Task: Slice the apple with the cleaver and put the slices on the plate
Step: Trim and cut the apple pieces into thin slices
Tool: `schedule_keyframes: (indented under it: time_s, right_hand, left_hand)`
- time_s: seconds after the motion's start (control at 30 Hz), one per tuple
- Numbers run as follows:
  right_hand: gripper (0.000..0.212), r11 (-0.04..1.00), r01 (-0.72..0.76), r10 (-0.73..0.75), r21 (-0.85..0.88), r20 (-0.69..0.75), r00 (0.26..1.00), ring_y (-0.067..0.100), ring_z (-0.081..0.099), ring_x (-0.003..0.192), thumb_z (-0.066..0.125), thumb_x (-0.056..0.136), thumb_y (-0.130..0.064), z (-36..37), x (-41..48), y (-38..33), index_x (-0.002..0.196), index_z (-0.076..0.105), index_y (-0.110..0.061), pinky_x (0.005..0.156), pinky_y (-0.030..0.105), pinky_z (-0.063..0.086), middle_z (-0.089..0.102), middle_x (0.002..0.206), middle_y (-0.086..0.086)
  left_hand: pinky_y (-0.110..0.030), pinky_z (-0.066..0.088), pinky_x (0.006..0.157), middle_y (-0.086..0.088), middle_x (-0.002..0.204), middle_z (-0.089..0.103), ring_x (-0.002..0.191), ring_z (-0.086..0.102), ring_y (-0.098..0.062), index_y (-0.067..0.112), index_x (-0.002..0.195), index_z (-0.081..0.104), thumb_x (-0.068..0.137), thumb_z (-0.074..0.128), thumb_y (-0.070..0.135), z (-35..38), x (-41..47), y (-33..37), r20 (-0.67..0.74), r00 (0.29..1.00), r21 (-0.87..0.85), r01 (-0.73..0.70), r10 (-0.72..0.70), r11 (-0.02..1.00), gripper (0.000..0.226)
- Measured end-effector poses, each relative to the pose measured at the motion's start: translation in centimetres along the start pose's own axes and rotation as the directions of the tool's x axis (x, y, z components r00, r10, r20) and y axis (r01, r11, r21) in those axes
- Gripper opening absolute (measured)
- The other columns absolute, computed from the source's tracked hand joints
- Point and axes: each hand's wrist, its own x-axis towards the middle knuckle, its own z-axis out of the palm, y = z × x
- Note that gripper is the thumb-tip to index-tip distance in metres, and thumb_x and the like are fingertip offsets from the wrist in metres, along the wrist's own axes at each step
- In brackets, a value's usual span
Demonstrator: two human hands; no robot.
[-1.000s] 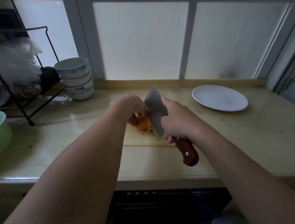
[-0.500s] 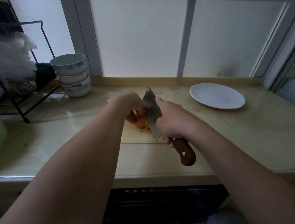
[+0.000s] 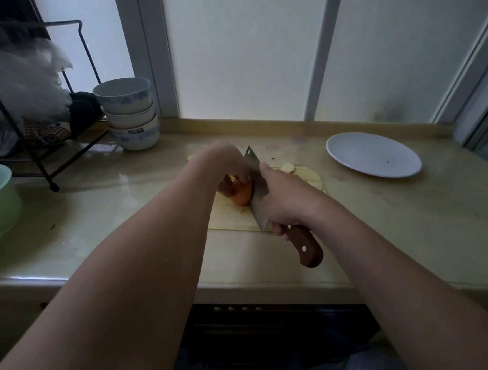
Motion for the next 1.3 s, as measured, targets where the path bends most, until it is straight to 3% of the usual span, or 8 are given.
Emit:
schedule_keyframes:
  time_s: [0.13,0.3,0.47,0.57,0.77,1.0,1.2,1.3]
  right_hand:
    - [0.099,0.997,-0.016,0.013,0.076,0.032,0.999,0.029,0.07,0.064,0.047,0.091,0.009,-0.4,-0.5,0.4,0.166,0.001,-0.036,0.063,0.044,0.065,0.071,0.09,0.021]
    - [0.08,0.973,-0.007,0.013,0.233,-0.025,1.0,0.023,0.067,0.056,0.037,0.09,0.004,-1.1,-1.7,1.1,0.16,0.028,-0.034,0.05,0.034,0.059,0.071,0.086,0.02]
    - [0.094,0.959,0.041,-0.002,0.279,-0.136,0.991,0.018,0.069,0.054,0.04,0.089,0.004,-1.2,-1.9,1.3,0.167,0.01,-0.039,0.049,0.029,0.057,0.068,0.12,0.018]
    - [0.097,0.96,0.077,-0.03,0.268,-0.174,0.984,0.016,0.07,0.051,0.041,0.086,0.003,-1.5,-2.0,1.2,0.167,0.007,-0.038,0.051,0.031,0.06,0.071,0.107,0.018]
    - [0.098,0.967,0.066,-0.024,0.247,-0.167,0.986,0.014,0.07,0.05,0.043,0.086,0.002,-1.6,-1.9,0.6,0.167,0.006,-0.039,0.053,0.03,0.06,0.065,0.132,0.018]
    - [0.098,0.972,0.048,-0.013,0.23,-0.154,0.988,0.013,0.069,0.048,0.041,0.086,0.002,-1.5,-2.4,0.2,0.167,0.005,-0.04,0.051,0.029,0.059,0.064,0.134,0.017]
    - [0.097,0.986,0.007,0.009,0.169,-0.092,0.996,0.025,0.073,0.063,0.042,0.091,0.005,-1.7,-4.1,-0.4,0.167,0.001,-0.04,0.061,0.04,0.066,0.074,0.088,0.016]
    - [0.097,0.993,0.001,0.008,0.118,-0.071,0.997,0.025,0.072,0.061,0.04,0.091,0.006,-1.8,-4.9,-0.9,0.167,-0.003,-0.038,0.058,0.038,0.065,0.073,0.078,0.015]
  left_hand:
    - [-0.042,0.058,0.094,-0.022,0.118,0.064,0.102,0.069,-0.033,-0.004,0.122,0.058,0.094,0.068,0.006,0.1,-0.3,0.0,0.0,1.0,-0.025,0.009,-0.009,1.0,0.032]
    - [-0.042,0.057,0.095,-0.021,0.119,0.063,0.105,0.067,-0.033,-0.003,0.124,0.057,0.093,0.066,0.002,0.0,-0.5,-0.1,0.002,1.0,-0.05,0.02,-0.02,0.999,0.033]
    - [-0.042,0.057,0.096,-0.02,0.115,0.064,0.104,0.068,-0.032,-0.001,0.123,0.058,0.093,0.066,0.002,0.0,-0.8,0.3,0.012,0.999,-0.048,0.042,-0.042,0.998,0.031]
    - [-0.041,0.056,0.097,-0.021,0.118,0.064,0.105,0.067,-0.032,-0.001,0.123,0.058,0.095,0.065,0.003,-0.1,-0.8,0.4,0.014,0.999,-0.045,0.044,-0.043,0.998,0.029]
    - [-0.041,0.057,0.095,-0.019,0.108,0.064,0.101,0.068,-0.031,0.001,0.109,0.059,0.094,0.065,0.002,-0.1,-0.8,0.3,0.001,0.999,-0.045,0.038,-0.038,0.998,0.016]
    - [-0.041,0.058,0.094,-0.02,0.107,0.065,0.099,0.069,-0.031,0.001,0.104,0.059,0.094,0.064,0.001,0.0,-0.4,0.1,-0.007,0.999,-0.053,0.039,-0.039,0.998,0.011]
    - [-0.042,0.059,0.091,-0.02,0.11,0.066,0.096,0.07,-0.032,-0.003,0.118,0.061,0.092,0.066,0.001,0.2,-0.2,0.0,-0.014,0.999,-0.037,0.038,-0.039,0.999,0.027]
    - [-0.042,0.059,0.091,-0.021,0.108,0.067,0.095,0.071,-0.032,-0.004,0.118,0.062,0.093,0.065,0.0,0.2,-0.2,-0.1,-0.019,0.999,-0.035,0.029,-0.03,0.999,0.026]
